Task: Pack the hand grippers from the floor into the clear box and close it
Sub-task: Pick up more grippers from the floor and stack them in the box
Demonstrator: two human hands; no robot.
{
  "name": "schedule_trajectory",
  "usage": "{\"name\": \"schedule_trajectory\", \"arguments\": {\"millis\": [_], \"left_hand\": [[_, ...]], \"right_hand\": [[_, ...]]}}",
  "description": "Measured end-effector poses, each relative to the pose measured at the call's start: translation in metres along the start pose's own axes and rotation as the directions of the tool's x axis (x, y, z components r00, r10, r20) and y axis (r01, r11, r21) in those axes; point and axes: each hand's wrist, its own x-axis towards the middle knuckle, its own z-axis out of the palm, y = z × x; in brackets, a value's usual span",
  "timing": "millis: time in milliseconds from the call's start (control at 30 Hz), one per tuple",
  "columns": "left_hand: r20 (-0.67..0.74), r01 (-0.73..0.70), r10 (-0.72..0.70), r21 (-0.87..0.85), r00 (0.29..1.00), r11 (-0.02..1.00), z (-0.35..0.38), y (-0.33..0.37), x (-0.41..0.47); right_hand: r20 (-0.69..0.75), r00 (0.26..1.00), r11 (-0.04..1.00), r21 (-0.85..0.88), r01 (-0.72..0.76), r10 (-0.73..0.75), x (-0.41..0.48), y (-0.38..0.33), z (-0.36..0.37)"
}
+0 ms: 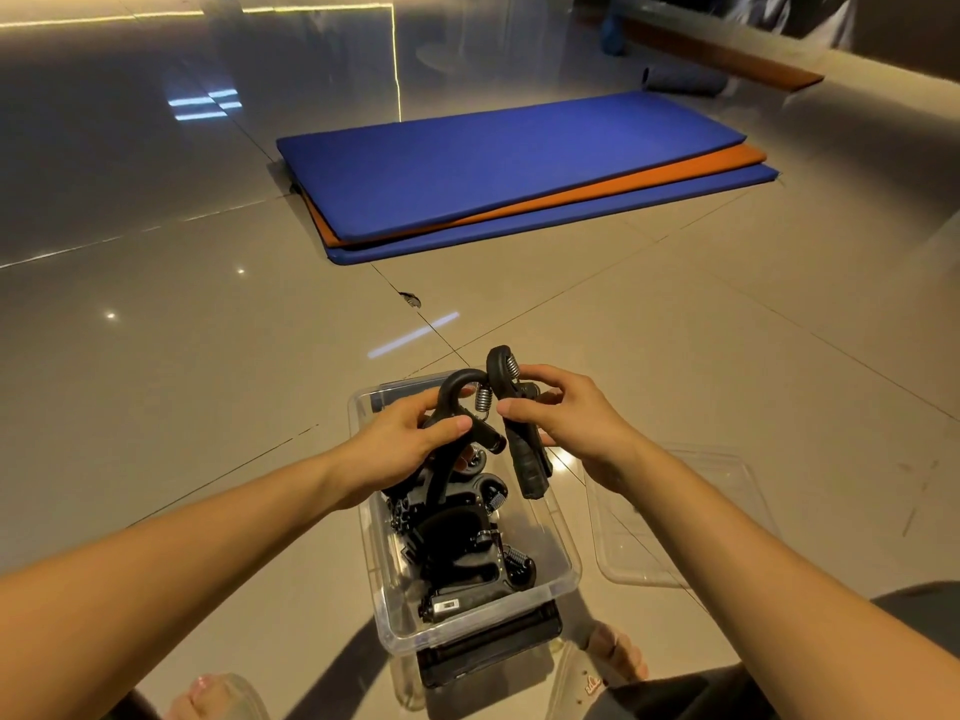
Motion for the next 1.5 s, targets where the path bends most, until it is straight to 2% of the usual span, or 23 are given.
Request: {"name": "schedule_trajectory", "arguments": {"millis": [167, 300, 433, 633, 800, 933, 1033, 1133, 1233, 1367, 1500], "left_hand": [[0.089, 0.036, -0.038, 0.024, 0.995, 0.999, 0.003, 0.009, -0.002], [0.121, -0.004, -0.017, 0.168, 0.992, 0.986, 0.001, 0.013, -0.006], [0.038, -0.02, 0.006, 0.375, 0.999, 0.927, 0.001, 0.007, -0.007], [-0.114, -0.056, 0.108, 0.392, 0.988, 0.918, 0.007, -0.013, -0.002], [-0.106, -0.061, 0.134, 0.516, 0.985, 0.854, 0.024, -0.037, 0.006], [-0.013, -0.04, 0.059, 0.598, 0.998, 0.801, 0.034, -0.06, 0.01], [0.012, 0.048, -0.068, 0.598, 0.998, 0.8, 0.042, -0.079, 0.012], [0.044, 0.083, -0.131, 0.572, 0.99, 0.816, 0.056, -0.096, 0.015], [0.062, 0.088, -0.149, 0.57, 0.987, 0.817, 0.072, -0.112, 0.017], [0.016, 0.112, -0.141, 0.529, 0.99, 0.841, 0.086, -0.13, 0.016], [0.065, 0.026, -0.076, 0.565, 0.995, 0.825, 0.089, -0.142, 0.018]], "right_hand": [[-0.031, 0.999, 1.0, 0.01, 0.017, -0.016, 0.002, 0.002, 0.002], [-0.039, 0.999, 1.0, 0.011, 0.003, -0.003, 0.003, 0.004, -0.001], [-0.043, 0.999, 1.0, 0.007, -0.002, 0.002, 0.001, 0.005, -0.005], [-0.061, 0.997, 0.999, 0.001, -0.037, 0.037, 0.0, 0.014, -0.013], [-0.106, 0.993, 0.998, -0.018, -0.059, 0.057, 0.001, 0.023, -0.024], [-0.12, 0.991, 0.994, -0.077, -0.076, 0.067, 0.002, 0.029, -0.03], [-0.12, 0.989, 0.986, -0.132, -0.099, 0.083, 0.002, 0.035, -0.031], [-0.118, 0.988, 0.98, -0.166, -0.114, 0.095, 0.002, 0.038, -0.03], [-0.113, 0.989, 0.974, -0.196, -0.115, 0.094, 0.002, 0.04, -0.031], [-0.123, 0.987, 0.964, -0.232, -0.129, 0.102, 0.004, 0.042, -0.032], [-0.126, 0.986, 0.958, -0.252, -0.139, 0.11, 0.006, 0.044, -0.032]]}}
